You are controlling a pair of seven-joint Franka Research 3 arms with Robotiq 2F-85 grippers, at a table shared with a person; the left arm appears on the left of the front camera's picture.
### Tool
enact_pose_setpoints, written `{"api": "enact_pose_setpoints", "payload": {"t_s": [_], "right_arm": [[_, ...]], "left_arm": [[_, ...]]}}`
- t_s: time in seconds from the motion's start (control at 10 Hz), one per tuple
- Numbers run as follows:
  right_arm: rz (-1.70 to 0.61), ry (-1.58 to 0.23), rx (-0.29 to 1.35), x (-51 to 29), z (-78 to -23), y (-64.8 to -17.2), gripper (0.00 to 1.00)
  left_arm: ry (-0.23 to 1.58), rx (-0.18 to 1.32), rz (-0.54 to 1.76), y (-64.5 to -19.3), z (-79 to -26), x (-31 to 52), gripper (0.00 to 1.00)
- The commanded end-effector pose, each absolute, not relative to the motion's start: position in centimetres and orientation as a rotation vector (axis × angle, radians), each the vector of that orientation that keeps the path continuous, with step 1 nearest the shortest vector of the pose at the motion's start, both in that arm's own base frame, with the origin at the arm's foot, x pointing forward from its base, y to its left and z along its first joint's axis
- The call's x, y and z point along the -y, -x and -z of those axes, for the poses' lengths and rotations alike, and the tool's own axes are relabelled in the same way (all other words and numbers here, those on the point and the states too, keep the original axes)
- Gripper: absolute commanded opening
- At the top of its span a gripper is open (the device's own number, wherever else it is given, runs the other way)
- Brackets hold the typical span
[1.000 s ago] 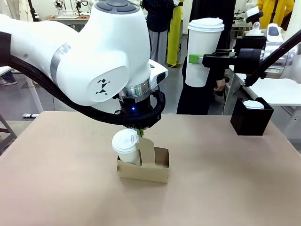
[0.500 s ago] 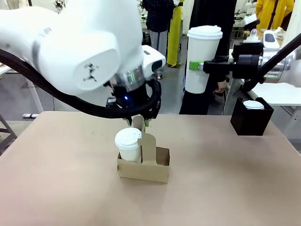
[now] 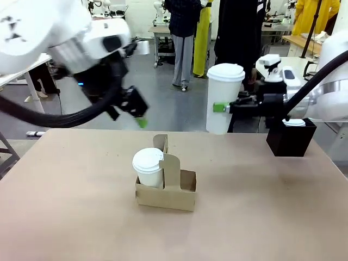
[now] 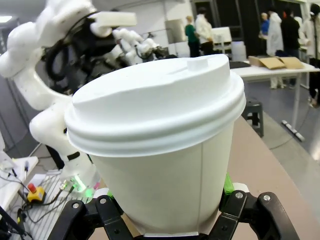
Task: Pour a drink into a cup and package it in a carrier.
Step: Insert the held 600 ml Paper Cup into the Cup Carrier.
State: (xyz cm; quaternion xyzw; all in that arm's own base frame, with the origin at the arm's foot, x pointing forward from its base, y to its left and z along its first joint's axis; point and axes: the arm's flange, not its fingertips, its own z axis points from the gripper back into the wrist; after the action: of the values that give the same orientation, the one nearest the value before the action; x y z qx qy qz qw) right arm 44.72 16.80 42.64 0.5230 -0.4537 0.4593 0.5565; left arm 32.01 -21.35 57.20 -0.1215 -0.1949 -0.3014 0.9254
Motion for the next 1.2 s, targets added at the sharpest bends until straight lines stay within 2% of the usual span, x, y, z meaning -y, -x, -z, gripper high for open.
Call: {"api": "enact_pose_setpoints", "payload": {"t_s": [0.0,0.1,0.2,0.3,0.4,0.7,0.8,1.1], "right_arm": [[-1.166,-1.261,1.128,-18.6,-40.6,-43.9,0.81],[-1.165,-1.273,1.142,-19.4,-39.7,-43.8,0.81],[-1.156,-1.258,1.131,-20.0,-39.4,-43.6,0.81],[-1.160,-1.253,1.087,-18.8,-40.1,-43.9,0.81],[-1.160,-1.253,1.087,-18.8,-40.1,-43.9,0.81],[-1.168,-1.253,1.087,-19.0,-39.3,-43.8,0.81],[-1.229,-1.333,1.045,-20.4,-38.6,-43.9,0.81],[-1.258,-1.381,1.006,-23.3,-36.5,-43.9,0.81]], "left_arm": [[0.284,0.405,0.724,-32.2,-55.0,17.3,1.00],[0.269,0.427,0.765,-32.5,-54.1,16.6,1.00],[0.139,0.550,0.702,-32.2,-53.2,16.6,1.00],[0.081,0.562,0.605,-31.8,-52.5,17.6,1.00],[0.218,0.449,0.733,-33.0,-54.2,15.9,1.00],[0.176,0.489,0.707,-32.7,-53.5,16.2,1.00],[0.203,0.470,0.759,-33.4,-52.4,14.4,1.00],[0.180,0.470,0.890,-33.7,-49.6,10.3,1.00]]}}
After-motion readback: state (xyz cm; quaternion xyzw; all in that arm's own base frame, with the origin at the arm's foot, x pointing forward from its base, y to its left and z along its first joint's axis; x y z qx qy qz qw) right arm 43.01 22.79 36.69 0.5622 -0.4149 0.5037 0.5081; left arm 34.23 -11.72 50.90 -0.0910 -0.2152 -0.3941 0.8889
